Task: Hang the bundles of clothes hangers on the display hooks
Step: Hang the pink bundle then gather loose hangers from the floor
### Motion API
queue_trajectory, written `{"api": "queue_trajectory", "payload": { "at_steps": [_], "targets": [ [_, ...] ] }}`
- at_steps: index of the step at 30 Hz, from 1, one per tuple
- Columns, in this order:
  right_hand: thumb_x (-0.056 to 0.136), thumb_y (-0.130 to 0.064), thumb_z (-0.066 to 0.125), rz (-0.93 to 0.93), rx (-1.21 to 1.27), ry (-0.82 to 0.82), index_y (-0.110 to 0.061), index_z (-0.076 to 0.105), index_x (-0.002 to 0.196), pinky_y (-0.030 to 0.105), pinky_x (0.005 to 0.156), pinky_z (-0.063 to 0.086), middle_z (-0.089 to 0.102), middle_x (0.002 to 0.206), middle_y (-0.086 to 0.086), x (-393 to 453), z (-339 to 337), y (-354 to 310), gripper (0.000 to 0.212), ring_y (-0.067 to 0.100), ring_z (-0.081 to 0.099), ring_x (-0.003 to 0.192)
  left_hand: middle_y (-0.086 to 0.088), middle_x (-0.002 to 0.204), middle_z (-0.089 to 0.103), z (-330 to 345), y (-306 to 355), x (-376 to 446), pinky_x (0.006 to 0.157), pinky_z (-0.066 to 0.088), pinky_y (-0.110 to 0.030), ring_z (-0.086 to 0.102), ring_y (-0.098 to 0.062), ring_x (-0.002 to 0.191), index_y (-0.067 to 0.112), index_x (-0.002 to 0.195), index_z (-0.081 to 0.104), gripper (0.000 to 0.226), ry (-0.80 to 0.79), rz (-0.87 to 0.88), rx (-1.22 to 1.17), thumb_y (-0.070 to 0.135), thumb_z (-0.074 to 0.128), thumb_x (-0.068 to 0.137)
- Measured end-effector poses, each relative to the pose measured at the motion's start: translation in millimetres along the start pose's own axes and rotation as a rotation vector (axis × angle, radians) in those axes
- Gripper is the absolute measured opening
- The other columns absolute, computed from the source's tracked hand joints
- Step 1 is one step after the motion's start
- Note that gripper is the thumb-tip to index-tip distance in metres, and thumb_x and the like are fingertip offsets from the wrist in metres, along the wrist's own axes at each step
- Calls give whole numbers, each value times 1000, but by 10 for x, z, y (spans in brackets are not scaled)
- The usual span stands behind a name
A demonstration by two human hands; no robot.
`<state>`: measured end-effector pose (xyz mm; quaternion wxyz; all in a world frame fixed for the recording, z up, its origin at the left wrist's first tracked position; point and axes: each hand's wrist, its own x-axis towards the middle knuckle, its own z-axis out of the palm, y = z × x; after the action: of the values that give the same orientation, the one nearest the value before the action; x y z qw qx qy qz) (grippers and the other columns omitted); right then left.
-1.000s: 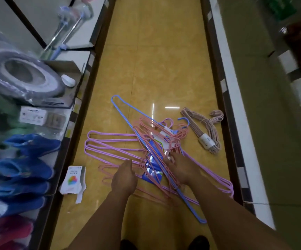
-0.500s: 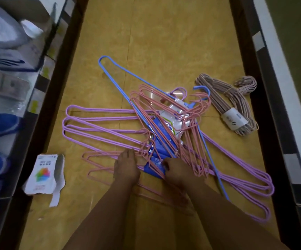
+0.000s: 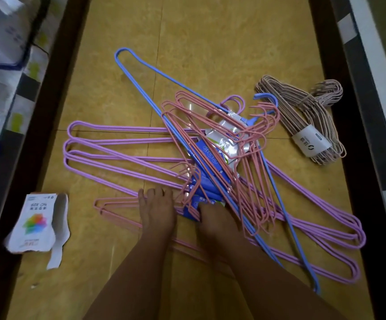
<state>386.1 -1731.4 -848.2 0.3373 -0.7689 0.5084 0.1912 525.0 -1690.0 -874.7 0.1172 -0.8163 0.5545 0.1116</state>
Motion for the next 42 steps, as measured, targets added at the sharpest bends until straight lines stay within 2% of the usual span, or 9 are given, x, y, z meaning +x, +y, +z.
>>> {"api": "queue_trajectory", "payload": {
  "at_steps": [3, 7, 12, 18, 22, 27, 32, 37, 42],
  "targets": [
    [94, -23, 44, 11, 27, 6, -13, 60, 113, 34, 89, 43, 62, 116, 12, -36, -5, -55, 27, 31, 54, 113, -2, 72, 62, -8, -93, -2, 92, 41, -47, 62, -25, 71, 20, 79, 68, 21, 103, 95, 3, 22, 74, 59],
    [99, -33, 39, -33, 100, -8, -16, 60, 112, 33, 84, 42, 62, 117, 10, -86, -94, -131, 30, 28, 55, 112, -3, 76, 67, -293, -161, 72, 78, 51, -37, 64, -27, 78, 18, 87, 69, 23, 65, 159, 10, 19, 50, 73],
    [100, -33, 41, -69, 157, 35, -14, 60, 110, 35, 83, 42, 63, 114, 13, -132, -294, -101, 28, 32, 57, 109, -2, 112, 62, -669, -19, 240, 93, 35, -33, 53, -25, 111, 22, 111, 55, 21, 28, 164, -3, 25, 47, 91],
    [101, -26, 37, 77, 326, 216, -14, 61, 112, 35, 82, 43, 64, 113, 12, -91, -401, 103, 29, 31, 58, 106, -10, 115, 59, -620, 346, 403, 98, 38, -42, 54, -32, 109, 16, 118, 60, 39, 120, 190, -216, 13, 62, 79],
    [102, -23, 37, 110, 385, 155, -7, 60, 109, 35, 81, 42, 63, 111, 17, -30, -337, 238, 29, 32, 58, 103, -8, 138, 45, -513, 460, 403, 111, 23, -43, 38, -29, 129, 16, 135, 41, 45, 29, 197, -112, 14, 42, 91],
    [98, -13, 43, 171, 524, 158, -13, 49, 72, 33, 66, 29, 60, 104, 23, -5, -161, 233, 27, 21, 49, 82, -1, 136, 47, -503, 535, 433, 115, 6, -53, 36, -25, 132, 23, 134, 41, 39, -79, 176, 33, 19, 34, 96],
    [95, -20, 50, 224, 525, 325, -3, 58, 104, 33, 91, 37, 50, 120, 15, -26, -95, 219, 20, 28, 48, 111, 1, 129, 56, -549, 537, 448, 116, 9, -46, 42, -22, 126, 25, 126, 48, 32, -48, 244, 12, 22, 34, 98],
    [88, -23, 58, 220, 650, 426, -17, 46, 103, 31, 69, 39, 61, 101, 4, -106, -322, 166, 20, 26, 60, 95, -1, 120, 58, -760, 562, 530, 113, 17, -36, 46, -23, 119, 23, 118, 49, 25, -12, 326, -18, 25, 41, 94],
    [91, -29, 52, 195, 556, 507, -23, 62, 109, 30, 69, 41, 67, 105, 1, 38, -602, 230, 22, 24, 62, 98, -3, 114, 57, -926, 775, 671, 107, 25, -38, 49, -26, 114, 19, 113, 52, 23, 128, 293, -162, 19, 47, 90]
  ]
}}
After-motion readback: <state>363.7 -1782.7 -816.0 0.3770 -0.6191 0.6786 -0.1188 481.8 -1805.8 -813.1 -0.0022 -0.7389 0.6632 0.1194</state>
